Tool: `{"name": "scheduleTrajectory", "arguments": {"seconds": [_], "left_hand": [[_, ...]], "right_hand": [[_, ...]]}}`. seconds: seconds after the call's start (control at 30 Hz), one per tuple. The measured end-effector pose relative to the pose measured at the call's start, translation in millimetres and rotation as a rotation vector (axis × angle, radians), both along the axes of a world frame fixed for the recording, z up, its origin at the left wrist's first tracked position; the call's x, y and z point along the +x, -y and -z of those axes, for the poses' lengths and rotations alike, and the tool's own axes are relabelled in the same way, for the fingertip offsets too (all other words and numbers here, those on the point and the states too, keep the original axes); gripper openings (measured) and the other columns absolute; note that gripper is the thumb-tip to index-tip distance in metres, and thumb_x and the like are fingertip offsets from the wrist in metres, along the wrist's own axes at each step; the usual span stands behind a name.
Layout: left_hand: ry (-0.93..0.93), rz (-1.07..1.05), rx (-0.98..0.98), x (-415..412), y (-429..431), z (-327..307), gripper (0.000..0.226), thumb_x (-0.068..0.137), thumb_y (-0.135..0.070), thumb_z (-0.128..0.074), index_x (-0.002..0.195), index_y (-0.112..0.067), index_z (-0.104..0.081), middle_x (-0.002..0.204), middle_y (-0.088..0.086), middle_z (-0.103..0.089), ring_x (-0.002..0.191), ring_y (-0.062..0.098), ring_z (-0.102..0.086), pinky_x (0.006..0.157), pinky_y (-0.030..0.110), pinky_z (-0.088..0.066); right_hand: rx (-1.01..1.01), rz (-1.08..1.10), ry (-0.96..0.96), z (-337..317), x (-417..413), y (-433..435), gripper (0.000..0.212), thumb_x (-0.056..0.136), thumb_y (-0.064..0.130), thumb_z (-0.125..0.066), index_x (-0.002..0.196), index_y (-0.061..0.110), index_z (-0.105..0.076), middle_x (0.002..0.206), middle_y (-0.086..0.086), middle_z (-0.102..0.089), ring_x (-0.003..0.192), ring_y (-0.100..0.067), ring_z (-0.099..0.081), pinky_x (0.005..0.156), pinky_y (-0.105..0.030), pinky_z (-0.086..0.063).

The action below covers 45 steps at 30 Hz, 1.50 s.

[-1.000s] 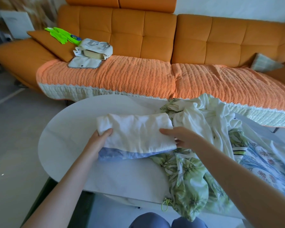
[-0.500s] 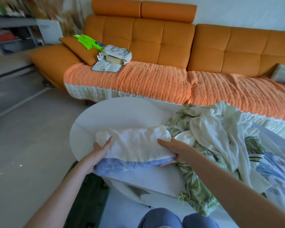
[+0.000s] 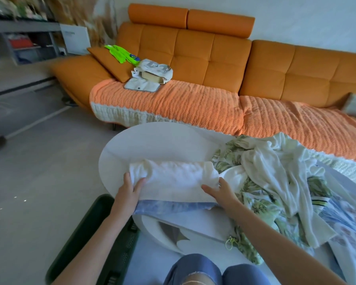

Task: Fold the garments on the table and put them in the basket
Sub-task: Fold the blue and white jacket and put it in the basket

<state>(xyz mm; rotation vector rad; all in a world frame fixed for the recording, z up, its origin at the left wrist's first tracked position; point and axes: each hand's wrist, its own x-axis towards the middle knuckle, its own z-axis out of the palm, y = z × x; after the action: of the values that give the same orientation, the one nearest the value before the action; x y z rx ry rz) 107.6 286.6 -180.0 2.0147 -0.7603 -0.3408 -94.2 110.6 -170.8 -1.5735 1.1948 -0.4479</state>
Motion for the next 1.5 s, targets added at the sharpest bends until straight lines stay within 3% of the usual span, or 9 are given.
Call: {"name": "scheduleTrajectory", "arguments": {"seconds": [0.2,0.33,0.47,0.6,0.83,1.07,1.17,1.27,1.5], "left_hand": [[-0.089,-0.101,0.043,3.7,-8.6,0.5,0.028,0.099,-0.032,-0.041,0.113,-0.008,-0.040,0.098,0.013,-0.055,0.093,0.033,-0.058,0.070,0.033,-0.037],[-0.136,-0.136,-0.021,15.9,-22.2,-9.2,0.056,0.097,-0.013,-0.042,0.144,-0.021,-0.014,0.108,0.004,-0.046,0.094,0.027,-0.052,0.079,0.036,-0.039],[-0.032,-0.158,-0.025,30.1,-64.5,-9.6,0.032,0.095,-0.007,-0.040,0.121,-0.025,-0.035,0.091,0.006,-0.050,0.074,0.027,-0.052,0.064,0.037,-0.042],[-0.038,-0.282,-0.067,42.1,-130.3,7.6,0.016,0.095,-0.008,-0.042,0.102,-0.017,-0.053,0.094,0.001,-0.059,0.087,0.021,-0.055,0.068,0.028,-0.040],[-0.206,-0.624,-0.169,36.1,-209.2,53.4,0.012,0.091,-0.020,-0.052,0.103,-0.022,-0.056,0.096,-0.003,-0.061,0.089,0.023,-0.058,0.074,0.033,-0.041],[-0.359,-0.742,-0.082,32.2,-206.9,132.8,0.021,0.086,-0.022,-0.060,0.104,-0.022,-0.050,0.075,0.003,-0.057,0.067,0.019,-0.055,0.058,0.031,-0.039],[-0.375,-0.731,-0.006,26.5,-189.5,173.5,0.016,0.093,-0.017,-0.054,0.108,-0.020,-0.048,0.059,0.003,-0.047,0.052,0.016,-0.045,0.047,0.024,-0.033],[-0.430,-0.735,0.000,25.4,-174.8,216.3,0.016,0.094,-0.020,-0.053,0.109,-0.021,-0.048,0.058,-0.002,-0.045,0.051,0.011,-0.043,0.045,0.017,-0.032],[-0.542,-0.745,0.086,29.6,-141.2,296.0,0.017,0.095,-0.015,-0.050,0.108,-0.025,-0.046,0.092,0.012,-0.059,0.074,0.019,-0.055,0.060,0.025,-0.039]], "right_hand": [[0.032,0.026,-0.020,-8.7,14.0,1.0,0.060,0.086,0.021,-0.065,0.134,0.009,-0.031,0.109,-0.006,-0.047,0.095,-0.023,-0.049,0.079,-0.031,-0.040],[-0.117,-0.169,-0.031,-24.5,20.4,-5.5,0.068,0.083,0.007,-0.062,0.135,0.028,-0.023,0.123,-0.006,-0.045,0.095,-0.021,-0.050,0.074,-0.028,-0.042],[-0.344,-0.382,-0.051,-35.7,55.9,-33.7,0.053,0.086,0.000,-0.053,0.128,0.028,-0.039,0.111,-0.006,-0.043,0.077,-0.014,-0.047,0.056,-0.012,-0.038],[-0.445,-0.547,-0.088,-29.2,121.7,-71.2,0.038,0.088,-0.002,-0.047,0.112,0.022,-0.062,0.107,-0.004,-0.035,0.099,-0.024,-0.044,0.082,-0.020,-0.035],[-0.659,-0.851,-0.187,-16.8,217.6,-145.9,0.036,0.090,0.003,-0.041,0.113,0.019,-0.063,0.130,-0.005,-0.036,0.092,-0.027,-0.048,0.072,-0.027,-0.040],[-0.842,-1.046,-0.400,76.3,277.9,-178.7,0.041,0.086,-0.002,-0.053,0.122,0.017,-0.054,0.132,-0.002,-0.037,0.099,-0.028,-0.057,0.080,-0.032,-0.047],[-0.623,-0.954,-0.357,128.9,291.0,-172.1,0.015,0.091,0.015,-0.050,0.105,0.013,-0.056,0.106,-0.002,-0.056,0.087,-0.026,-0.057,0.074,-0.033,-0.046],[-0.617,-0.874,-0.386,184.3,299.0,-153.0,0.015,0.094,0.029,-0.045,0.096,0.015,-0.051,0.083,0.000,-0.056,0.079,-0.024,-0.055,0.070,-0.031,-0.039],[-0.604,-0.945,-0.517,285.4,299.2,-117.8,0.032,0.096,0.020,-0.040,0.126,0.019,-0.049,0.113,-0.001,-0.047,0.089,-0.015,-0.048,0.078,-0.025,-0.039]]}}
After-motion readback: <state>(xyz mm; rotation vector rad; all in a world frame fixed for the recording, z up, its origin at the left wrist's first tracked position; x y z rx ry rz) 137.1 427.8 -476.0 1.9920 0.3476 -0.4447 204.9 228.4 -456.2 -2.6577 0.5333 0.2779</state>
